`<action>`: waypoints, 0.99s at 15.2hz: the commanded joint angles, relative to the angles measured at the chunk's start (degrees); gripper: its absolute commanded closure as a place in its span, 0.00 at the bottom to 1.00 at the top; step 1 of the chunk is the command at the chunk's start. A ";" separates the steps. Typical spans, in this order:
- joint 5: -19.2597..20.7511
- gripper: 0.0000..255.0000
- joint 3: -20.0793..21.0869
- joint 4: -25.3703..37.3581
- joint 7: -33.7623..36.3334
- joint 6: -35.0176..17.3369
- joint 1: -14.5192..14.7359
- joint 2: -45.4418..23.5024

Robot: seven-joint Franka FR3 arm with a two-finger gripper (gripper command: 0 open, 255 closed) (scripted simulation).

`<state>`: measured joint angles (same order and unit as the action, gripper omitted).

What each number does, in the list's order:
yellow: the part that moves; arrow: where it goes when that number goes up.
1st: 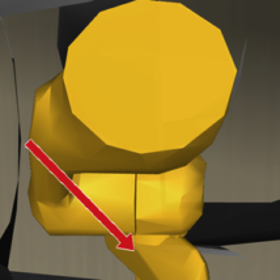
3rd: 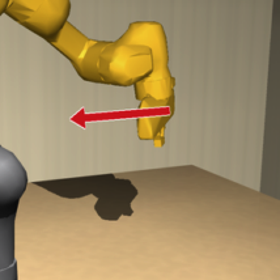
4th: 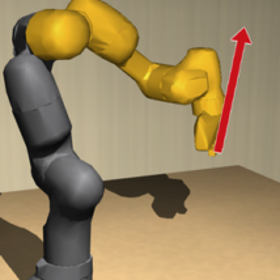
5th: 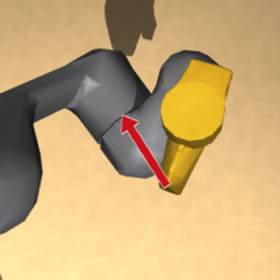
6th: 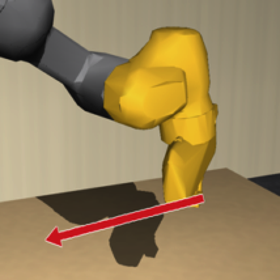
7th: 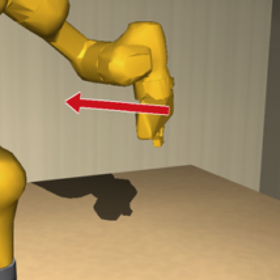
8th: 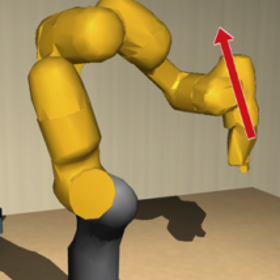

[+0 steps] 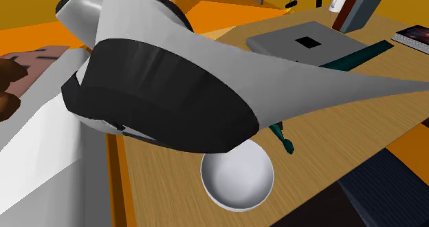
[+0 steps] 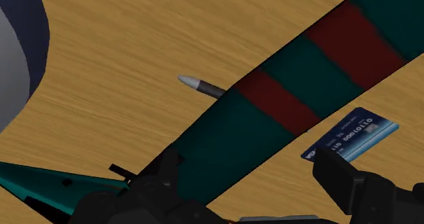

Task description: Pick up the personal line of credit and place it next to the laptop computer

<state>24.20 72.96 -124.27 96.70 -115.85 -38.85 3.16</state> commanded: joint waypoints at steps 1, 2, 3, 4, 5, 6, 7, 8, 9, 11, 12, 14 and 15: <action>20.61 0.00 4.62 7.31 18.52 10.56 0.78 -19.97; 21.95 0.00 -2.47 10.07 20.91 11.79 8.23 -21.67; 23.91 0.00 -7.03 13.00 23.53 13.60 13.46 -24.31; 26.06 0.00 -9.99 16.06 26.08 15.66 17.22 -27.30; 27.98 0.00 -12.45 19.20 28.33 17.62 20.42 -30.14; 29.62 0.00 -14.74 22.41 30.27 19.43 23.34 -32.76; 31.11 0.00 -16.77 25.71 31.98 21.16 25.98 -35.30; 32.43 0.00 -18.70 29.12 33.46 22.80 28.45 -37.74; 33.41 0.00 -20.16 31.96 34.51 24.07 30.33 -39.65; 33.87 0.00 -20.46 31.02 34.79 23.00 29.74 -39.91; 34.12 0.00 -20.62 30.58 34.93 22.47 29.45 -40.04; 34.63 0.00 -20.97 29.73 35.21 21.43 28.91 -40.35; 34.90 0.00 -21.15 29.33 35.35 20.92 28.65 -40.51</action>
<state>58.77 52.07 -94.83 131.98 -94.52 -10.06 -37.06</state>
